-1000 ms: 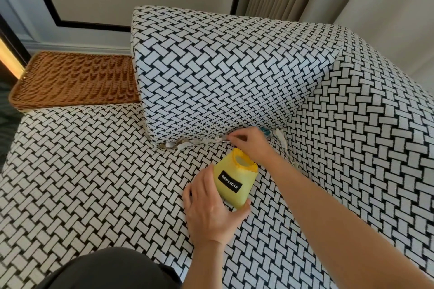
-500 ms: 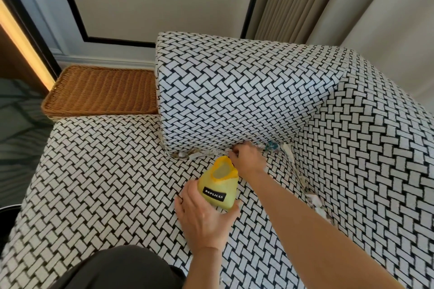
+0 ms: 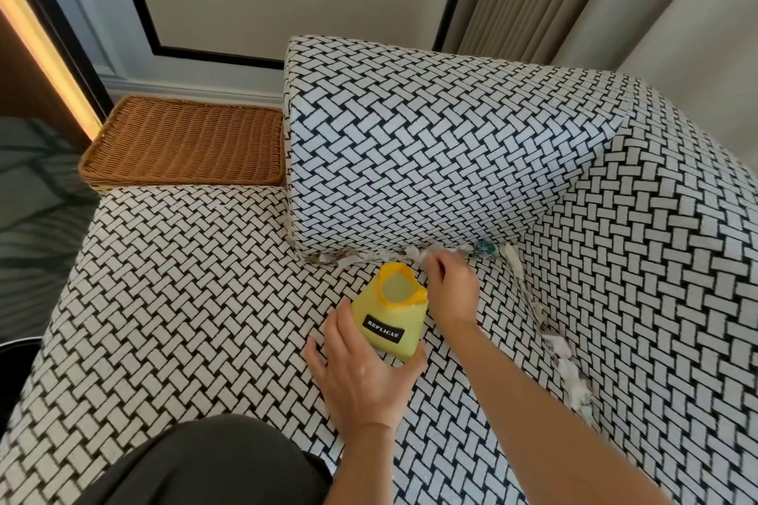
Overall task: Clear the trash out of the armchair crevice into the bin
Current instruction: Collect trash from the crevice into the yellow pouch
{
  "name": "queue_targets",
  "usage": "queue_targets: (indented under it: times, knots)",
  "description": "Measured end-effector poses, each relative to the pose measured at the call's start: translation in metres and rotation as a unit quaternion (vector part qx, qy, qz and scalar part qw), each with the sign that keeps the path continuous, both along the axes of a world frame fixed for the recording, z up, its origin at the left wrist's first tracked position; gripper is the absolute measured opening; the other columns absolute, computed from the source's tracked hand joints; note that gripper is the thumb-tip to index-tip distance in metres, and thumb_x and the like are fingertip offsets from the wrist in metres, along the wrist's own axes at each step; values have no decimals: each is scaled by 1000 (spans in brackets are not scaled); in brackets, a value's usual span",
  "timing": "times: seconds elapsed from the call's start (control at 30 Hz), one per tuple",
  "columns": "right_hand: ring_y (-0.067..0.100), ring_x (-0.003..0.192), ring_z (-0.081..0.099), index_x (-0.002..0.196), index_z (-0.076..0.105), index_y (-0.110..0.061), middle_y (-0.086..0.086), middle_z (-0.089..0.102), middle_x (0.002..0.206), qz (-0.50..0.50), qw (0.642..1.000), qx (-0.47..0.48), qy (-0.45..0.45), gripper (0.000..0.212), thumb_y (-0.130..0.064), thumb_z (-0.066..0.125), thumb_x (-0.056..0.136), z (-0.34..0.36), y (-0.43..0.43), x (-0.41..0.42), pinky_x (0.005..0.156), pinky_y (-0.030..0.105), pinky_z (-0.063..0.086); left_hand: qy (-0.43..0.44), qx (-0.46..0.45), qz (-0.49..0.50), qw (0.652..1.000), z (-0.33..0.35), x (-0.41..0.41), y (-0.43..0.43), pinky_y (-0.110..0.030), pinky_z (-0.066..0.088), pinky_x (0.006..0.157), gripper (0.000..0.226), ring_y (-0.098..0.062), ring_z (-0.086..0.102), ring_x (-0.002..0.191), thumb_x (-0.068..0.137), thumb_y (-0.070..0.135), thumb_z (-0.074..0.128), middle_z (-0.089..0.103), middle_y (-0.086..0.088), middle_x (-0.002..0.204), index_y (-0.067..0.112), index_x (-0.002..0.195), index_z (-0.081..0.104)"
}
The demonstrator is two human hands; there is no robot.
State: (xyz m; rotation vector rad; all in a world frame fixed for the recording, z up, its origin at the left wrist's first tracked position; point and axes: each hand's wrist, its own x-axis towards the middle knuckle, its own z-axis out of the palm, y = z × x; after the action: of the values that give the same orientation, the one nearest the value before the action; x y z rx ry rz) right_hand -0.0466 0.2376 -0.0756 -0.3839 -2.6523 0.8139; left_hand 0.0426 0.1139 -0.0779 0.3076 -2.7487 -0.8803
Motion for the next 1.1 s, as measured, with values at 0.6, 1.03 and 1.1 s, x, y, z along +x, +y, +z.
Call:
queue_targets:
  times: [0.6, 1.03, 1.1]
  knots:
    - [-1, 75, 59, 85, 66, -12, -7, 68, 78, 195, 944, -263, 27, 6, -10, 61, 87, 83, -33, 44, 69, 9, 40, -10, -17, -2, 1000, -2, 0, 2, -51, 31, 105, 106, -25, 52, 114, 46, 71, 70, 54, -8, 122, 10, 126, 38]
    - [19, 65, 56, 87, 70, -7, 5, 65, 73, 130, 989, -9, -64, 14, -4, 56, 86, 13, -9, -11, 59, 30, 49, 4, -4, 0, 1000, -2, -1, 2, -49, 31, 104, 98, -24, 53, 110, 51, 72, 60, 53, -6, 120, 10, 124, 40]
    - [15, 62, 52, 90, 68, -3, 5, 61, 73, 37, 997, -13, -61, 16, -11, 54, 90, 9, -8, -13, 52, 20, 40, 5, -4, 2, 1000, -2, -1, 2, -48, 31, 104, 96, -24, 54, 109, 52, 72, 57, 54, -5, 119, 11, 123, 41]
